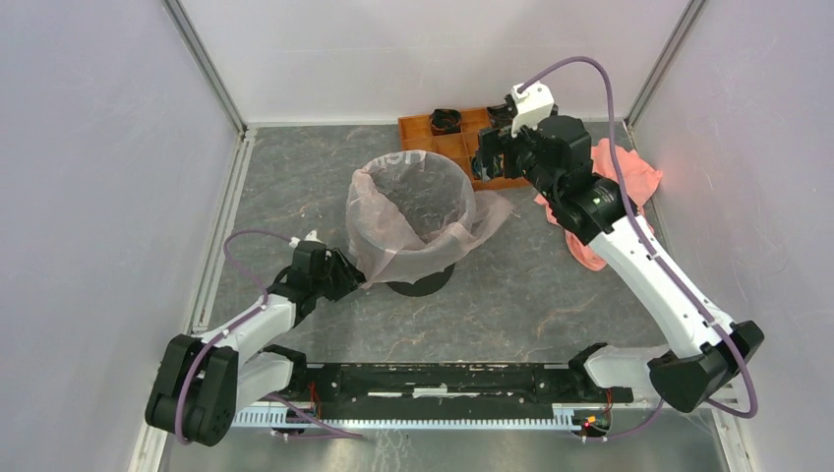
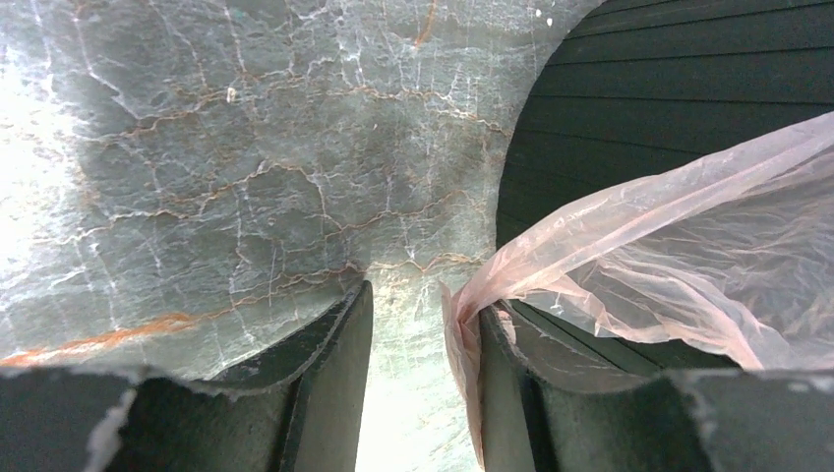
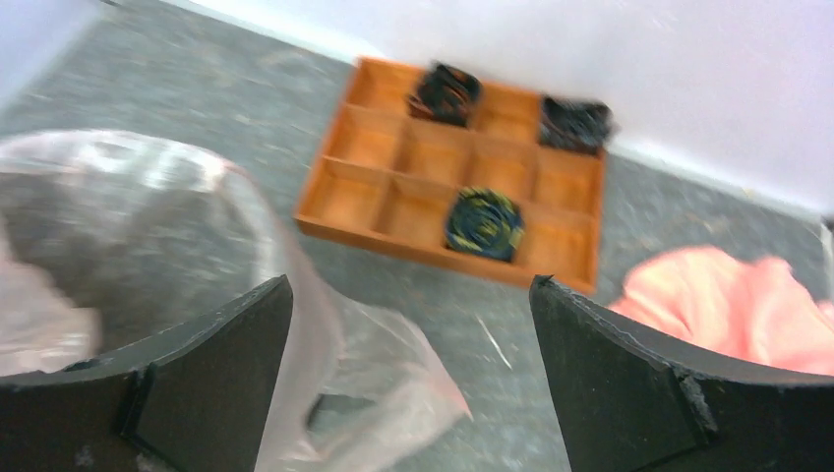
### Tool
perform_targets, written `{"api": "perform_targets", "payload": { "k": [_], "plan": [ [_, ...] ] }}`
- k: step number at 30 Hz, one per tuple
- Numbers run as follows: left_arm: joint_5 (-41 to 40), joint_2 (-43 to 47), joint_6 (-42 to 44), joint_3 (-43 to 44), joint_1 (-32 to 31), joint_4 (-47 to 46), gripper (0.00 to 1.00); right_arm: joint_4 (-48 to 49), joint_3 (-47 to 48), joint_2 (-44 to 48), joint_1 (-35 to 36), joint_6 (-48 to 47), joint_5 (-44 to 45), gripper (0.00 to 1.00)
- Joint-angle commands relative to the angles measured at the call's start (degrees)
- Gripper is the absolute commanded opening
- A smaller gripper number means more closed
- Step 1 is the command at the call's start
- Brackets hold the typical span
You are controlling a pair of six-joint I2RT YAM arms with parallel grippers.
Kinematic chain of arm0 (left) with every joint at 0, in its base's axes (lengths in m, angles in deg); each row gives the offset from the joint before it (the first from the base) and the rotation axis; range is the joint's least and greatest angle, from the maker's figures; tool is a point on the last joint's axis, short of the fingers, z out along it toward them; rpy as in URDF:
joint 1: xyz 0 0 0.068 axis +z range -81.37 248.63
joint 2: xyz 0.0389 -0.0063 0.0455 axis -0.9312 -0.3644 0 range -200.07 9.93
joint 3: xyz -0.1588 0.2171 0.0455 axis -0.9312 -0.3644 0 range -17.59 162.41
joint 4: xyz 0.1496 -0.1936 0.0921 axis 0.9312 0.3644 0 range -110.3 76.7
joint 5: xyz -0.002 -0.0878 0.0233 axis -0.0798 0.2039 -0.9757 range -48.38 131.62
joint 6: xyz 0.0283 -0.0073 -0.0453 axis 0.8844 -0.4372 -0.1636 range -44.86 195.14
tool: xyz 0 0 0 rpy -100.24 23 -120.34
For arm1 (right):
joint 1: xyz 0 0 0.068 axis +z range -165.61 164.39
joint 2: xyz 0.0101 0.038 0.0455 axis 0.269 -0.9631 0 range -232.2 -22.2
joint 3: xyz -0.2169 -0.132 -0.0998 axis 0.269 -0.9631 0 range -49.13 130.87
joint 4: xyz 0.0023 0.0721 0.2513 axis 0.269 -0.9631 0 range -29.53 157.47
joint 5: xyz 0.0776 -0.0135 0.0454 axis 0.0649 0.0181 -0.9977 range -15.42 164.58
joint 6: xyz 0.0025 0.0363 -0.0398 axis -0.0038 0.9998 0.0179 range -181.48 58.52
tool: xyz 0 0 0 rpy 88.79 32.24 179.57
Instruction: Put the trash bags into the trash bin
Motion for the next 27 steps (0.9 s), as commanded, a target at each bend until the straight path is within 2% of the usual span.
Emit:
{"api": "perform_targets", "payload": {
  "k": [1, 5, 8, 13, 20, 22, 25, 27],
  "plan": [
    [-2.29, 1.74, 1.7, 0.83, 0.07, 3.69, 0.48, 1.53, 1.56, 0.56, 1.13, 2.01, -8.24, 0.98],
    [-2.45, 3.48, 1.63, 0.68, 0.06, 4.04, 0.49, 4.83, -7.57, 3.52, 1.11, 4.2, -6.93, 0.98],
    [-3.01, 3.46, 2.12, 1.17, 0.1, 4.88, 0.49, 7.47, -8.75, 4.36, 1.66, 5.81, -11.51, 0.97],
    [-2.41, 2.74, 2.02, 1.47, 0.06, 4.49, 0.49, 11.68, -2.82, 0.7, 10.32, 2.59, -11.13, 0.95],
    [-2.38, 4.24, 1.92, 1.3, 0.05, 5.32, 0.49, 7.44, 10.94, -12.03, 16.96, -0.68, -8.99, 0.95],
    [-2.54, 4.74, 1.99, 1.29, 0.01, 5.57, 0.49, 5.58, 13.81, -15.91, 18.56, -1.49, -10.03, 0.91],
    [-2.61, 4.73, 2.13, 1.47, 0.01, 5.64, 0.49, 4.14, 14.82, -19.96, 20.9, -2.5, -9.72, 0.77],
    [-2.64, 4.38, 2.18, 1.47, 0.01, 5.34, 0.49, 4.03, 14.22, -21.72, 22.21, -2.83, -9.5, 0.72]
  ]
}}
